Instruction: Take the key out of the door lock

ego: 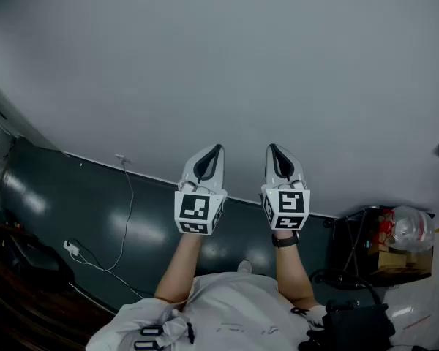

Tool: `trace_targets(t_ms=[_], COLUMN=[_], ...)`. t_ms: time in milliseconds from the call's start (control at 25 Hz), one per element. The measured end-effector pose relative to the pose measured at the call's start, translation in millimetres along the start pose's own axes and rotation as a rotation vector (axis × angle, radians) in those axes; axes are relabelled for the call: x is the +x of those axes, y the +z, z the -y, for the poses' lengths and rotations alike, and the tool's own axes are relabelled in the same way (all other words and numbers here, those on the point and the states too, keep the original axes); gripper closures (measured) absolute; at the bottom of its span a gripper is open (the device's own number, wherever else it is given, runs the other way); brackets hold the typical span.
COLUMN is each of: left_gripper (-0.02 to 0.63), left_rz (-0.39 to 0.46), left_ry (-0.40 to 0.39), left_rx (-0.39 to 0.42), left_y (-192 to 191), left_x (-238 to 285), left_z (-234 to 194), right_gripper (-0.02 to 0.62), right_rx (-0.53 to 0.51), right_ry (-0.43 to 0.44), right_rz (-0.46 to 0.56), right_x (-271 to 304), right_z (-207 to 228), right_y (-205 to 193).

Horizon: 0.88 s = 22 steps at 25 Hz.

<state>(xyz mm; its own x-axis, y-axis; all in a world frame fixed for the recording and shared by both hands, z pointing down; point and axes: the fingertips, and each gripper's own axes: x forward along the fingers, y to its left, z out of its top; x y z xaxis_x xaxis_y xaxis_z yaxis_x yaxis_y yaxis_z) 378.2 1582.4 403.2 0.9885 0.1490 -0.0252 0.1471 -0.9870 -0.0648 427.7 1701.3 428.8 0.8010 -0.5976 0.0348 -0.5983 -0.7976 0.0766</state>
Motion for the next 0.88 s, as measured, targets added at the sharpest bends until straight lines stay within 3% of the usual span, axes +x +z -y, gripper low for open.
trace_targets(t_ms=[200, 320, 480, 640, 880], left_gripper=[0.606, 0.606, 0.606, 0.606, 0.606], left_rz=[-0.041, -0.062, -0.085, -0.108, -0.114], left_ry=[0.117, 0.284, 0.553, 0.786, 1.01], left_rx=[0.013, 0.046, 0.066, 0.05, -0.02], left_y=[-4.3, -5.3, -7.7, -12.9, -24.8], left_x=[-28.8, -75.7, -158.1, -247.6, -338.9], left_z=[-33.2, -77.0, -148.2, -198.9, -244.6], right_gripper=[0.598, 0.48, 0.532, 0.561, 0.58], right_rx=[0.013, -0.023, -0.001, 0.015, -0.026], right_ry=[0.165, 0.373, 0.628, 0.875, 1.12], right_rz=[-0.063, -0.115, -0.062, -0.035, -0.029], right_x=[28.2, 54.0, 75.0, 56.8, 24.3], right_z=[-45.6, -120.0, -239.8, -352.7, -465.9], right_y=[-8.3, -4.3, 10.4, 18.0, 18.6])
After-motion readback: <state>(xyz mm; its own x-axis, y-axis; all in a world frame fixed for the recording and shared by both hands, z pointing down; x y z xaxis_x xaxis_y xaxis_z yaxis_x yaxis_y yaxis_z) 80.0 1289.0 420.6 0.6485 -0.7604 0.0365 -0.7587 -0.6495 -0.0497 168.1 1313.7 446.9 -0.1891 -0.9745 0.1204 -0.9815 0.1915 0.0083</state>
